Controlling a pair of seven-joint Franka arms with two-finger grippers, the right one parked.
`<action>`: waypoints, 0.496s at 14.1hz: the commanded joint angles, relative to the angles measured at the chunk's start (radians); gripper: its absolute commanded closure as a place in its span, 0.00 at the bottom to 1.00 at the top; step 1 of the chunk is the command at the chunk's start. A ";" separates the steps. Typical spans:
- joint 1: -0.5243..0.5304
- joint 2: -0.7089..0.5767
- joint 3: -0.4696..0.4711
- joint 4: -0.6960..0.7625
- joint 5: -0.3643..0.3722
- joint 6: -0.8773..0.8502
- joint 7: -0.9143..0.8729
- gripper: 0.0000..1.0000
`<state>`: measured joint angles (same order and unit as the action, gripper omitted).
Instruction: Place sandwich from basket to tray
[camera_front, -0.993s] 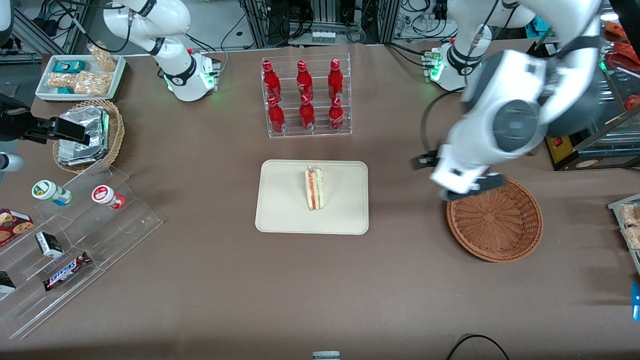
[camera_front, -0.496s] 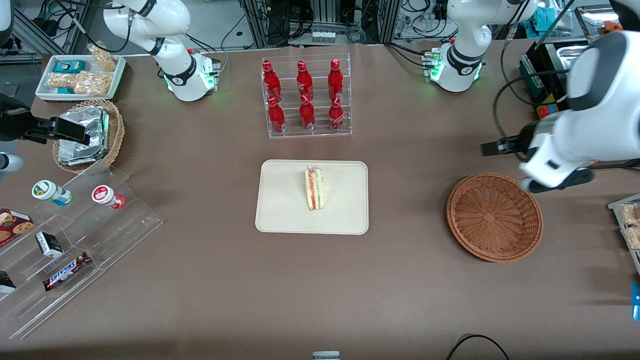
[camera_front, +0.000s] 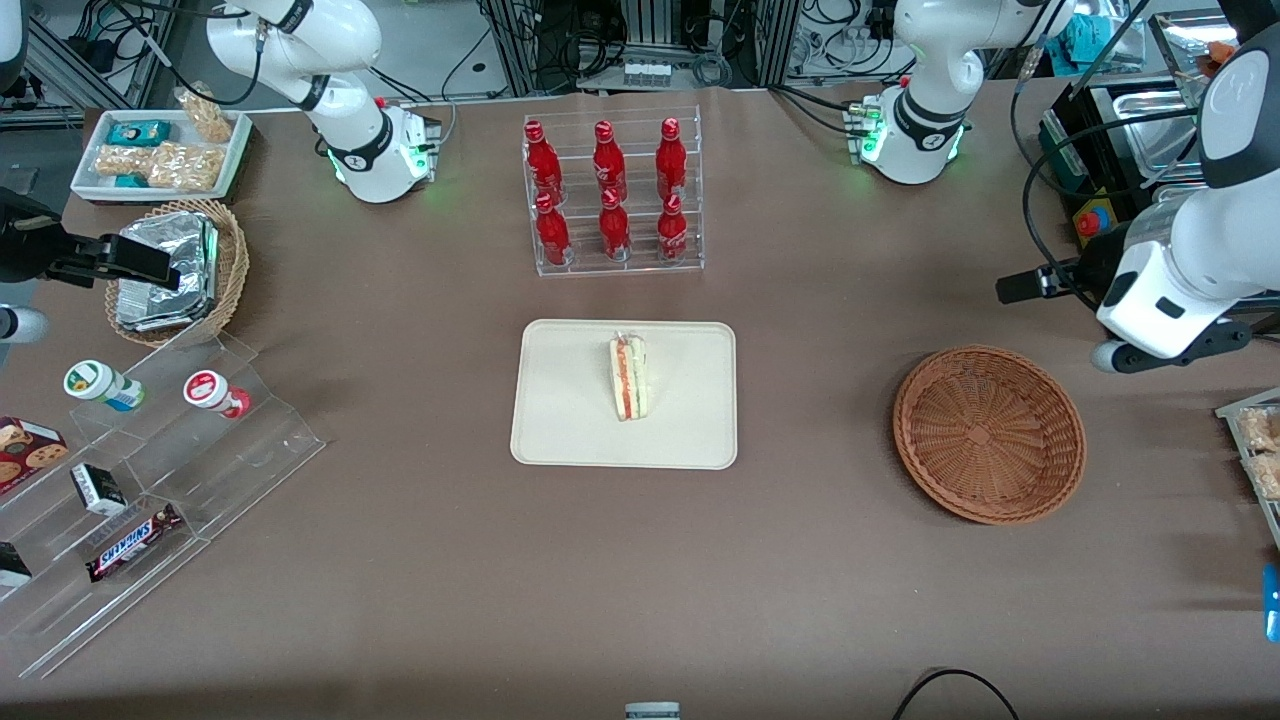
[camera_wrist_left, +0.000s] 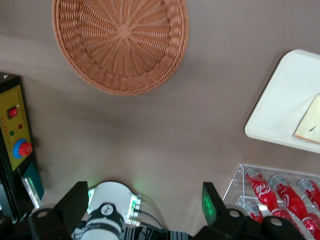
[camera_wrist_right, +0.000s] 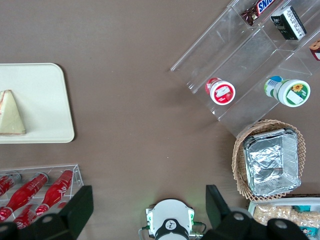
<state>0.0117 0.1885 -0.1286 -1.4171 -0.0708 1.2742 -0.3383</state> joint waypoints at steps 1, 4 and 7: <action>0.004 -0.006 -0.002 0.021 0.003 -0.054 -0.024 0.00; 0.002 -0.049 -0.002 -0.026 0.080 -0.096 -0.036 0.00; -0.001 -0.208 -0.003 -0.282 0.083 0.115 -0.037 0.00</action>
<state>0.0116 0.1263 -0.1271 -1.4921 0.0000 1.2657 -0.3600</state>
